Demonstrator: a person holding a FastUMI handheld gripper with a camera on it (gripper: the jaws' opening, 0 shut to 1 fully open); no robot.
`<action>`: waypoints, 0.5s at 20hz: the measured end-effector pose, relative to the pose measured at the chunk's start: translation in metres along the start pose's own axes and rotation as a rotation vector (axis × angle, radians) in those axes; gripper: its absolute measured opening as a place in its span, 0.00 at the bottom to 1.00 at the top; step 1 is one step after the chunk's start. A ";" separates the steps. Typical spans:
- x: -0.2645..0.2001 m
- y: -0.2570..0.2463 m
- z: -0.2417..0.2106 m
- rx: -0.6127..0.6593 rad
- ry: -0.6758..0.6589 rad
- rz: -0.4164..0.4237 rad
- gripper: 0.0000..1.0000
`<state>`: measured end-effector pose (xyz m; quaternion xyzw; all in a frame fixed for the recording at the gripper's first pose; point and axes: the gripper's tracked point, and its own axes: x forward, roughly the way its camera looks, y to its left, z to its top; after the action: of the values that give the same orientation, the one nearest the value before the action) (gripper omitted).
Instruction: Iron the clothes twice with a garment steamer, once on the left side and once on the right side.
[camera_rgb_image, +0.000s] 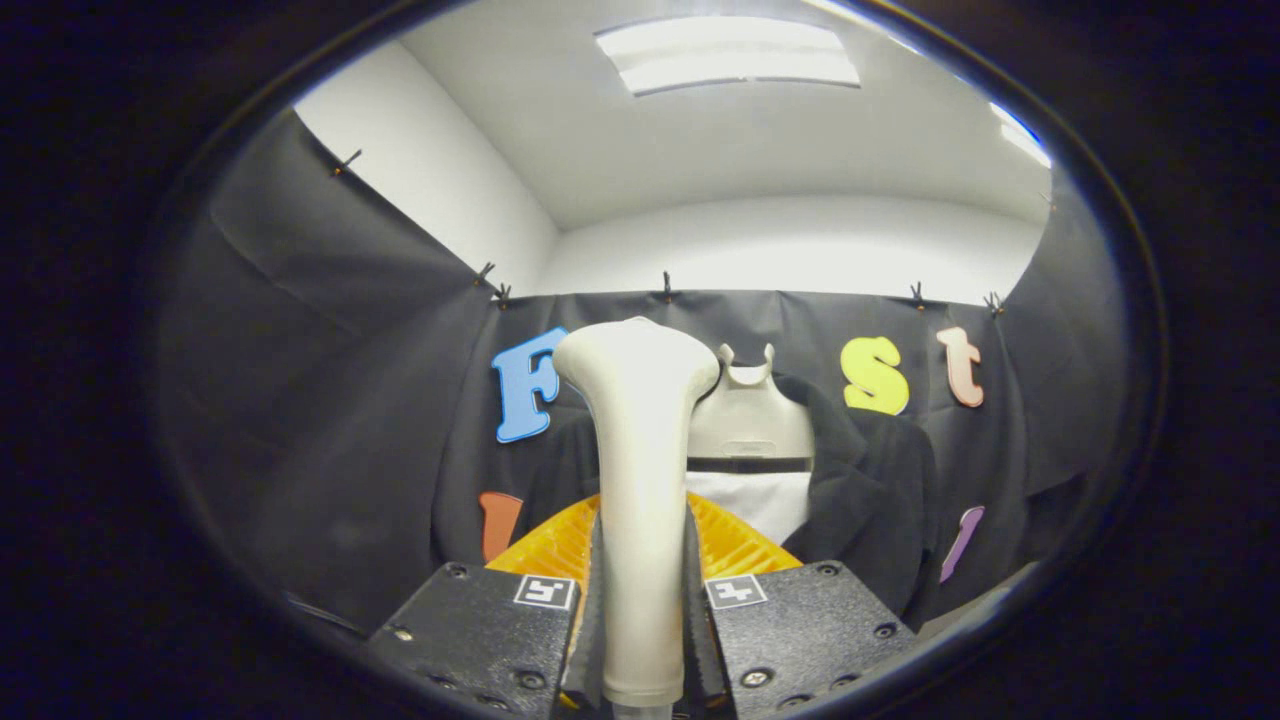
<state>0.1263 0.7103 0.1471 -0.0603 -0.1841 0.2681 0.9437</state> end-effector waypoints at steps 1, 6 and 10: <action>0.008 0.002 0.000 -0.007 -0.005 -0.001 0.34; 0.026 0.015 -0.021 -0.040 0.052 0.022 0.34; 0.020 0.018 -0.036 -0.047 0.067 0.027 0.34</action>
<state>0.1475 0.7354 0.1163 -0.0937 -0.1576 0.2745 0.9440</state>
